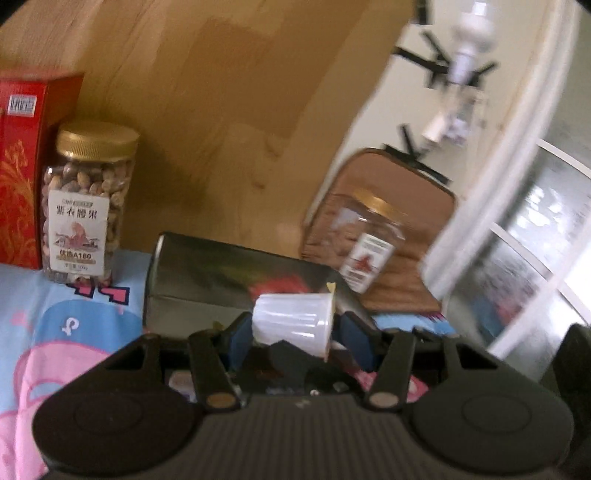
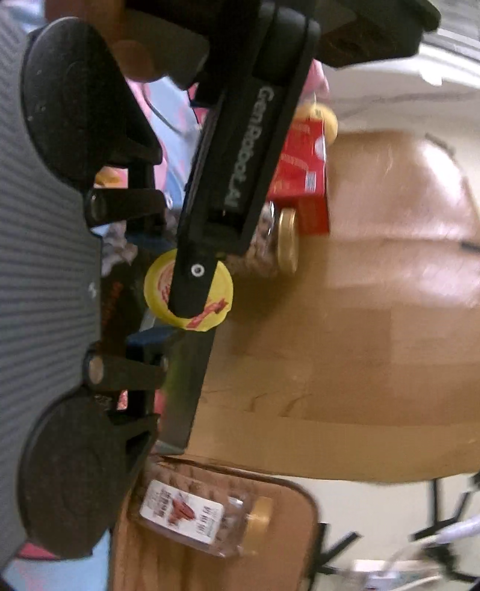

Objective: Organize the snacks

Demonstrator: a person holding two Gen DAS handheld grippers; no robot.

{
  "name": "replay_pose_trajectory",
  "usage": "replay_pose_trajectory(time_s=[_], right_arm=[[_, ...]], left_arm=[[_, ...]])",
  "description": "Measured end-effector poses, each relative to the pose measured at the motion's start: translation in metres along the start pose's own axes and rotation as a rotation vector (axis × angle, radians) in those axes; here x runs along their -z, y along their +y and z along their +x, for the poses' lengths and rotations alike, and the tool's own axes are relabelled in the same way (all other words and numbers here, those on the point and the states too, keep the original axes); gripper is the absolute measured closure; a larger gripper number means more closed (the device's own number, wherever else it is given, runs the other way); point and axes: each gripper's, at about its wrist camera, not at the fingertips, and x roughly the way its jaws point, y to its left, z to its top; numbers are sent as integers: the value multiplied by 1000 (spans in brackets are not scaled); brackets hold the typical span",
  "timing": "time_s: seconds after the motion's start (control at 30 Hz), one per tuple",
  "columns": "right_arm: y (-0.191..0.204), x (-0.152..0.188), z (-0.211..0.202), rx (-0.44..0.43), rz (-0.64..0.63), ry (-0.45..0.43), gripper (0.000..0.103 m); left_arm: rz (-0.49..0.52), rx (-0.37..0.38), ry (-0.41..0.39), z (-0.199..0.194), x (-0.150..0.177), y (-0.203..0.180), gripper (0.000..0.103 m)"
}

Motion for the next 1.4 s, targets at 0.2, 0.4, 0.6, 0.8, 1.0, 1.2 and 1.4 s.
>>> replay_pose_trajectory(time_s=[0.2, 0.4, 0.6, 0.8, 1.0, 1.2, 1.4], right_arm=[[-14, 7, -1, 13, 66, 16, 54], [-27, 35, -54, -87, 193, 6, 54], [-11, 50, -40, -128, 209, 139, 62], [-1, 60, -25, -154, 248, 207, 86], [11, 72, -56, -207, 329, 206, 91], [31, 93, -108, -340, 337, 211, 91], [48, 115, -132, -387, 250, 253, 75]], left_arm=[[-33, -74, 2, 7, 2, 9, 46], [-21, 33, -27, -44, 36, 14, 42], [-113, 64, 5, -78, 90, 31, 42], [-174, 31, 21, -107, 118, 55, 42], [-196, 26, 20, -116, 125, 66, 42], [-167, 64, 54, -111, 130, 58, 42], [-135, 105, 91, -120, 142, 51, 42]])
